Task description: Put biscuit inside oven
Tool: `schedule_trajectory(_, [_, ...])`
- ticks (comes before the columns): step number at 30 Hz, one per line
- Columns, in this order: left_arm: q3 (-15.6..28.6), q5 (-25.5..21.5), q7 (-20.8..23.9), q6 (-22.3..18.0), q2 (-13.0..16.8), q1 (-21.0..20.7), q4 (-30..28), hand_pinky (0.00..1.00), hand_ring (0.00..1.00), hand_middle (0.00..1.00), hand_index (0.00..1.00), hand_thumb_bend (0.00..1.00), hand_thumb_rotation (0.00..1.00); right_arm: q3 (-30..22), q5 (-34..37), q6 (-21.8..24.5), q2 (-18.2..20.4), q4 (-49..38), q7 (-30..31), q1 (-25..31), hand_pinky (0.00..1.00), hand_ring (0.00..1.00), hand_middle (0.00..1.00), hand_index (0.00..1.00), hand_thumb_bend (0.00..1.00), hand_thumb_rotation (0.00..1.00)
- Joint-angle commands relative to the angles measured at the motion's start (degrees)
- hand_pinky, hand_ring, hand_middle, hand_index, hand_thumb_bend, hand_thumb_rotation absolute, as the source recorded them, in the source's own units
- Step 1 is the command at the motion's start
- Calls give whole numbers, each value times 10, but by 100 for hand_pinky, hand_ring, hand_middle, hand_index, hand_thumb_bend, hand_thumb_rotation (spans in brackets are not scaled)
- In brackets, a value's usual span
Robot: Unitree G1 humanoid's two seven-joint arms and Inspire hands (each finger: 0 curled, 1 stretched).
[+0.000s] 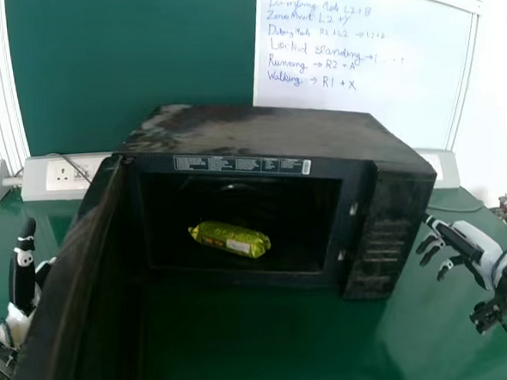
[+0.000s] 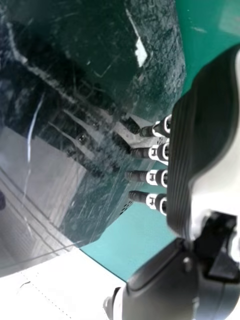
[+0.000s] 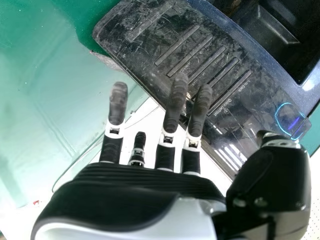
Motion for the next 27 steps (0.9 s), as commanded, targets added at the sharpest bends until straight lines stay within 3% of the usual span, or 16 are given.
schedule_trajectory(1, [-11,-17,6,11,-3,3,-22,73,78,80,81,55,9,6,-7,-4,-11,5,-3,-2,26,31,36,39,75,47])
schedule_trajectory(13, [-26,-24,18,20,0,14,-63,73,77,79,80,51,11,14,-38,-9,-16,3,-8,-1,27,32,37,41,76,48])
schedule_trajectory(27, [-46,-29,36,25,-1,19,-96,71,76,78,81,54,13,13,-48,5,-11,-2,-8,-4,27,32,37,40,77,48])
